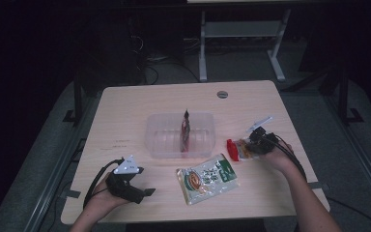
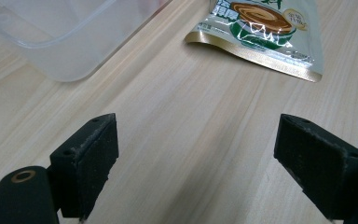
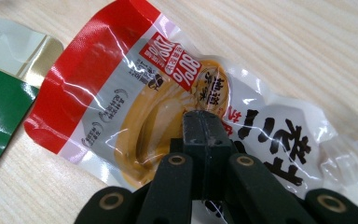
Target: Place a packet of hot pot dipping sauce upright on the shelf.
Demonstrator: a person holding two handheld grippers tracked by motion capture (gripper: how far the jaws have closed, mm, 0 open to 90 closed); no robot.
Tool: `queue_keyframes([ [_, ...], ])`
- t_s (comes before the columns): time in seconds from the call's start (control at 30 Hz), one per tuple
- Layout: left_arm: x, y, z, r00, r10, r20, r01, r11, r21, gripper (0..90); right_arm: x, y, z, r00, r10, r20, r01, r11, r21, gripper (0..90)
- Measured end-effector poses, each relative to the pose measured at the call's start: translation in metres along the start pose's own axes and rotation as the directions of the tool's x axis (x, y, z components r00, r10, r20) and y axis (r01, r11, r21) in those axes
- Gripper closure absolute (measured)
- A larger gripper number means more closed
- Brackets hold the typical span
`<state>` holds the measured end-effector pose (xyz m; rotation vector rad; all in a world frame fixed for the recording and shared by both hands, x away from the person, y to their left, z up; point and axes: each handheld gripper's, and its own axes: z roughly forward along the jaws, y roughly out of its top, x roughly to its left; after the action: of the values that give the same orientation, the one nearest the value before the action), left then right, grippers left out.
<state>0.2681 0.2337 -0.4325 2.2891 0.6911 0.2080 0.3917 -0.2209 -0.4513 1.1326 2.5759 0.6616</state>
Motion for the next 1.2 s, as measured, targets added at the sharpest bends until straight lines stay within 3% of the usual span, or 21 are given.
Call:
queue_keyframes([
  [0.2,0.000,0.001,0.002,0.9999,0.007,0.010,-0.007,1.0000,0.003,13.1,-0.002,0.006,-0.002,0.9989,0.044,-0.015,-0.044,0.998,-0.047,89.8],
  [0.33,-0.002,0.001,0.002,0.9999,0.005,0.016,-0.005,0.9999,0.009,13.2,0.001,0.010,0.004,1.0000,0.007,0.000,-0.007,0.999,-0.038,89.8],
  [0.47,-0.001,0.001,0.003,0.9998,0.010,0.018,-0.010,0.9999,0.011,13.2,0.001,0.009,0.006,0.9994,0.011,-0.034,-0.012,0.999,-0.034,89.8],
  [0.63,-0.002,0.001,0.002,0.9998,0.008,0.016,-0.008,1.0000,0.005,13.2,0.007,0.006,0.004,0.9972,-0.025,-0.070,0.024,0.999,-0.023,89.8],
  [0.77,-0.002,0.001,0.002,0.9999,0.003,0.016,-0.003,1.0000,0.003,13.1,0.013,0.002,0.002,0.9928,-0.054,-0.107,0.052,0.998,-0.022,89.8],
  [0.97,-0.005,0.003,0.002,0.9997,0.006,0.023,-0.006,1.0000,-0.005,13.1,0.022,-0.003,-0.002,0.9884,-0.097,-0.116,0.096,0.995,-0.016,89.8],
  [1.2,-0.013,0.008,0.004,0.9990,0.031,0.031,-0.031,0.9995,-0.008,12.7,0.035,-0.018,-0.011,0.9774,-0.126,-0.170,0.122,0.992,-0.035,89.8],
])
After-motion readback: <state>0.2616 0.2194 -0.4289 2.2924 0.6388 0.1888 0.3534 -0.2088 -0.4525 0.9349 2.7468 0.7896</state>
